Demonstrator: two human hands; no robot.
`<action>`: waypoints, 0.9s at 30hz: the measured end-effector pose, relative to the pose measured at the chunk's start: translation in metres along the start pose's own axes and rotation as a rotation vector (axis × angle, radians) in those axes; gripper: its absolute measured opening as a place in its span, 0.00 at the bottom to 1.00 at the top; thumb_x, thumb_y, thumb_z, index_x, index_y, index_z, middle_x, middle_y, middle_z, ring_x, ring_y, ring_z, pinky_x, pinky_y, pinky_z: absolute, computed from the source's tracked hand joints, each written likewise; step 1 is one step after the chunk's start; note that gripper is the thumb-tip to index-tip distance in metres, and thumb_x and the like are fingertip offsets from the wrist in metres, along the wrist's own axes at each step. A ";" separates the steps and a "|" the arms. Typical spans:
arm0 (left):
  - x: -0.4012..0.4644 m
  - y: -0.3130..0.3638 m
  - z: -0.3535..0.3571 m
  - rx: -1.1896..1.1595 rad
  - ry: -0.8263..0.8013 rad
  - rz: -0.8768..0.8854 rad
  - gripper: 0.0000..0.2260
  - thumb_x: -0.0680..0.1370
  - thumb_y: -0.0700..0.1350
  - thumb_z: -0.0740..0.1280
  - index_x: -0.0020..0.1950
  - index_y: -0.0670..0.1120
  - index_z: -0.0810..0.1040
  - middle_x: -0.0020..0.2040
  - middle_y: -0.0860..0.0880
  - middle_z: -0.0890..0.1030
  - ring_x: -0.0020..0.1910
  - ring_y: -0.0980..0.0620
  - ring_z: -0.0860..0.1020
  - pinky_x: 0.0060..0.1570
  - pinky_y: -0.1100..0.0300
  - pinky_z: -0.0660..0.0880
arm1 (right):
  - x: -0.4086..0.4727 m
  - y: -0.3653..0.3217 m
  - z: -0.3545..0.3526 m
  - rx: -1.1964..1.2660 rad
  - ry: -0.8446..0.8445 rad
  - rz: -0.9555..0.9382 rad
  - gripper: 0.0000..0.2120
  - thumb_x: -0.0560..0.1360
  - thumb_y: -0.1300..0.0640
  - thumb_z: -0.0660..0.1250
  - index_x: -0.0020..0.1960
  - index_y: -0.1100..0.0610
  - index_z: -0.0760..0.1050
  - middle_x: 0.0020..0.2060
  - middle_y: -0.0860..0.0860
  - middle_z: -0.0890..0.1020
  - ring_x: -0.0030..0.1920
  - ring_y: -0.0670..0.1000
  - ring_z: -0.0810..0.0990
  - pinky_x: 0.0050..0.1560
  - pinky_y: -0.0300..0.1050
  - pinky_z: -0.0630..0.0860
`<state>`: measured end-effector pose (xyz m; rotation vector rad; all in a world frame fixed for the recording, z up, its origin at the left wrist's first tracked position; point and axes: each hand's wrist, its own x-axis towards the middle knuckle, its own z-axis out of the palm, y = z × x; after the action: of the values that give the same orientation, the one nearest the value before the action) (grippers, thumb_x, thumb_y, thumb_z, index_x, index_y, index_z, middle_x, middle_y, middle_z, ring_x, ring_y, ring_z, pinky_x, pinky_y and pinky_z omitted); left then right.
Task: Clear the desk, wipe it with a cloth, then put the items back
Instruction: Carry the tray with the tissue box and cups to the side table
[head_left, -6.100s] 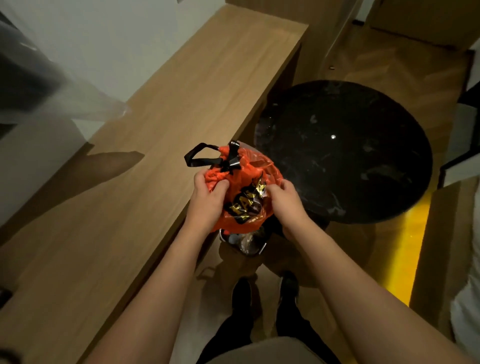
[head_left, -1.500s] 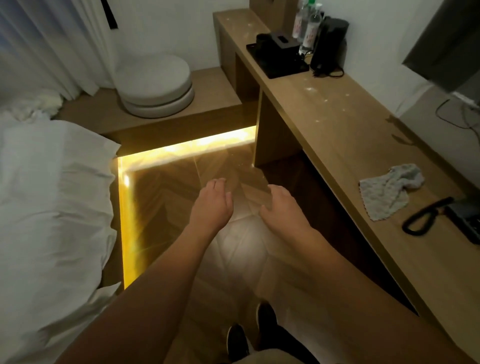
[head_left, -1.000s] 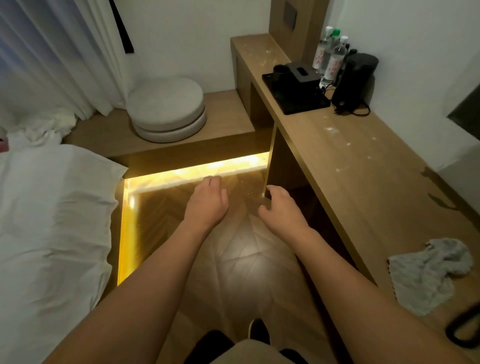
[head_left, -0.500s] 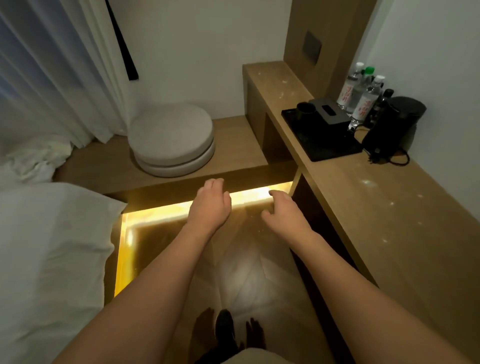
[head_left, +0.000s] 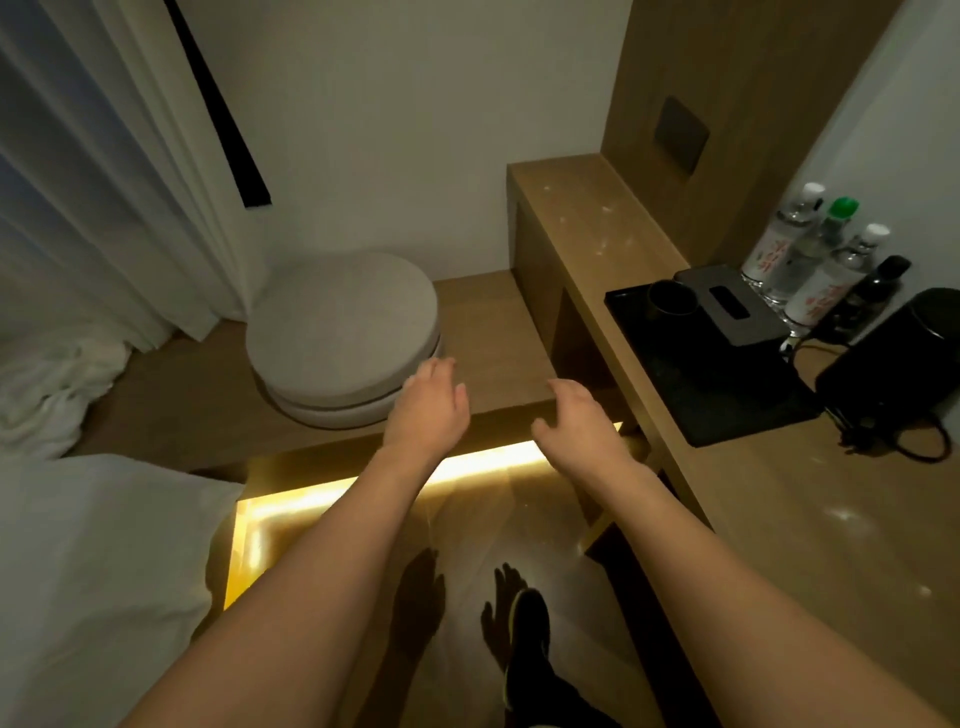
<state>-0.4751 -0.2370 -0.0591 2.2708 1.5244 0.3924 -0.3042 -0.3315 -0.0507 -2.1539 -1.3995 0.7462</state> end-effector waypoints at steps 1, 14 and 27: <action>0.020 0.002 0.002 0.002 0.000 -0.003 0.19 0.84 0.47 0.58 0.74 0.42 0.69 0.70 0.42 0.72 0.68 0.43 0.72 0.68 0.49 0.68 | 0.020 0.000 -0.006 0.013 -0.001 -0.009 0.29 0.78 0.54 0.67 0.77 0.51 0.61 0.76 0.49 0.65 0.73 0.53 0.67 0.67 0.48 0.69; 0.227 0.034 0.027 0.000 -0.049 0.087 0.20 0.83 0.46 0.59 0.73 0.39 0.70 0.69 0.39 0.73 0.67 0.40 0.73 0.68 0.49 0.68 | 0.196 0.001 -0.071 0.036 0.032 0.075 0.30 0.79 0.54 0.66 0.78 0.52 0.59 0.75 0.51 0.64 0.73 0.54 0.67 0.71 0.53 0.69; 0.434 0.067 0.068 -0.031 -0.287 0.389 0.21 0.84 0.48 0.57 0.76 0.42 0.67 0.72 0.43 0.71 0.70 0.45 0.70 0.71 0.52 0.67 | 0.339 0.014 -0.098 0.088 0.174 0.384 0.29 0.79 0.54 0.62 0.78 0.54 0.58 0.75 0.52 0.64 0.73 0.53 0.65 0.69 0.45 0.64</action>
<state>-0.2286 0.1325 -0.0802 2.4698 0.9319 0.1779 -0.1163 -0.0320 -0.0510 -2.3811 -0.8605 0.7175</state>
